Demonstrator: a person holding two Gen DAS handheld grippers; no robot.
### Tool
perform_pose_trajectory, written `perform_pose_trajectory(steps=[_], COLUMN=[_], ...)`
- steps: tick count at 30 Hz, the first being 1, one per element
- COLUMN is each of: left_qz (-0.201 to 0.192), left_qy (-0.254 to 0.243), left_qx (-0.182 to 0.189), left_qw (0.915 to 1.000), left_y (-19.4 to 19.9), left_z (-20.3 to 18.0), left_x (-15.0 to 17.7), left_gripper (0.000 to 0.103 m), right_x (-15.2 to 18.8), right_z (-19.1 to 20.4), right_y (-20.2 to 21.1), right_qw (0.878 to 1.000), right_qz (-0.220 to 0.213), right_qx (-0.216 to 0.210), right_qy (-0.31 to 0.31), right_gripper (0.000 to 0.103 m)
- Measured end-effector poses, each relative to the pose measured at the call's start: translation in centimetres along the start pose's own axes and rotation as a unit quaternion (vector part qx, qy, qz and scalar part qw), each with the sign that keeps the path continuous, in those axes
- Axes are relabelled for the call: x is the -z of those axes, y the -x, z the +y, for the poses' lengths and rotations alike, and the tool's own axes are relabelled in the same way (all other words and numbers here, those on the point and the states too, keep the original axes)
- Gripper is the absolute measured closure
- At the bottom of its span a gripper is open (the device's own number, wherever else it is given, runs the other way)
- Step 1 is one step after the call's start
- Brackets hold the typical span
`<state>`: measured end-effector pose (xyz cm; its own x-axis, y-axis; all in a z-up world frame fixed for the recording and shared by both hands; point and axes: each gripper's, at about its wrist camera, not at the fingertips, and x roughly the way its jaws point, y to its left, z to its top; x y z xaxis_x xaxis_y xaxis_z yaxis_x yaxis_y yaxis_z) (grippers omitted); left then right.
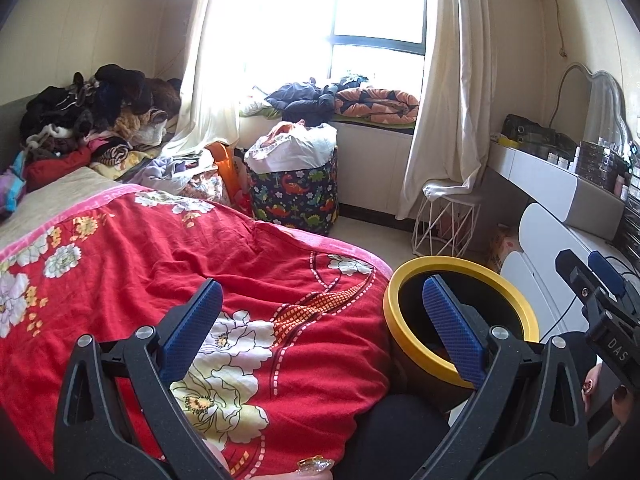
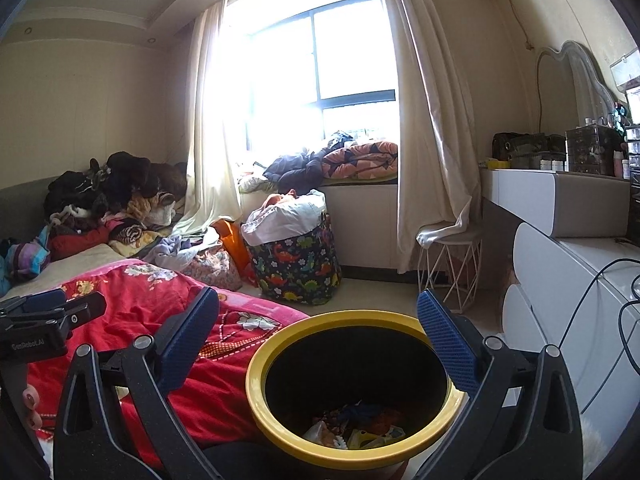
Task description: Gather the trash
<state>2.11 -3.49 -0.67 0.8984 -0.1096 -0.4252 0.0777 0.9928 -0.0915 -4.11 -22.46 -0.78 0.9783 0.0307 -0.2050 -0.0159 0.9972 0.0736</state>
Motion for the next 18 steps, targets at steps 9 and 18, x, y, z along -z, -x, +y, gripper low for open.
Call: perform_pose_trajectory(steps=[9, 18], left_qz=[0.007, 0.006], left_qy=[0.007, 0.007], left_qx=[-0.005, -0.005], left_qw=[0.9999, 1.0], left_y=[-0.17, -0.21], left_z=[0.15, 0.12], left_x=[0.04, 0.04], left_gripper=[0.011, 0.011], right_x=[0.19, 0.25], right_z=[0.03, -0.11], right_y=[0.06, 0.05], right_qw=[1.0, 1.0], right_qz=[-0.001, -0.001], right_qx=[0.002, 0.003], right_qy=[0.001, -0.002], right_gripper=[0.006, 0.007])
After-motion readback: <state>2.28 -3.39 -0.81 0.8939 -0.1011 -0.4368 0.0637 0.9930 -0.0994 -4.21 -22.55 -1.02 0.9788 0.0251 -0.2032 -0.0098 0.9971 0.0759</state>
